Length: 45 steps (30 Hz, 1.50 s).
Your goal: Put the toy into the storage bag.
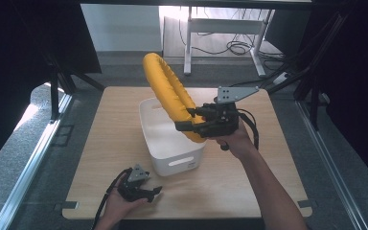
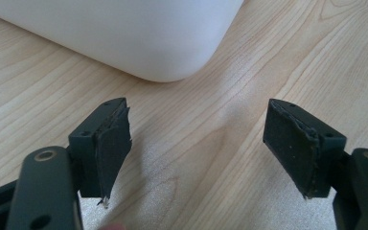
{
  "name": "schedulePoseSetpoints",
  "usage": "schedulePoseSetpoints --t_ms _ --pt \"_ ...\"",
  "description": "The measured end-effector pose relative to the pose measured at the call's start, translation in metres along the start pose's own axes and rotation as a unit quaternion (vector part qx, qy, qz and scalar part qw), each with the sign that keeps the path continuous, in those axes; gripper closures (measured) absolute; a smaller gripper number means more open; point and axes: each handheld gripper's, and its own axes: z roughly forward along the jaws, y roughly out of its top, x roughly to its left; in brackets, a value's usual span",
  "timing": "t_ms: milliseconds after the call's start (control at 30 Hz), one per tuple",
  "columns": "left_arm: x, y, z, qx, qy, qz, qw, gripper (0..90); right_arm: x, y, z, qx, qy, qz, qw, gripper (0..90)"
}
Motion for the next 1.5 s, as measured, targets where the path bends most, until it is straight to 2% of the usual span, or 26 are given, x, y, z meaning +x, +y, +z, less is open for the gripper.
schedulePoseSetpoints --t_ms 867,1267,1500 --pt "0.001 0.000 0.000 0.002 -0.001 0.003 1.0000 24.7 0.001 -0.008 0.026 0.026 0.033 0.009 0.9991 51.1" --pt "0.000 -0.001 0.001 0.000 0.000 -0.002 1.0000 24.7 -0.006 -0.019 0.035 0.039 0.041 0.021 0.9982 51.0" --pt "0.001 -0.001 0.001 0.000 0.001 0.000 1.0000 24.7 -0.010 -0.024 0.039 0.049 0.044 0.019 0.9977 50.9"
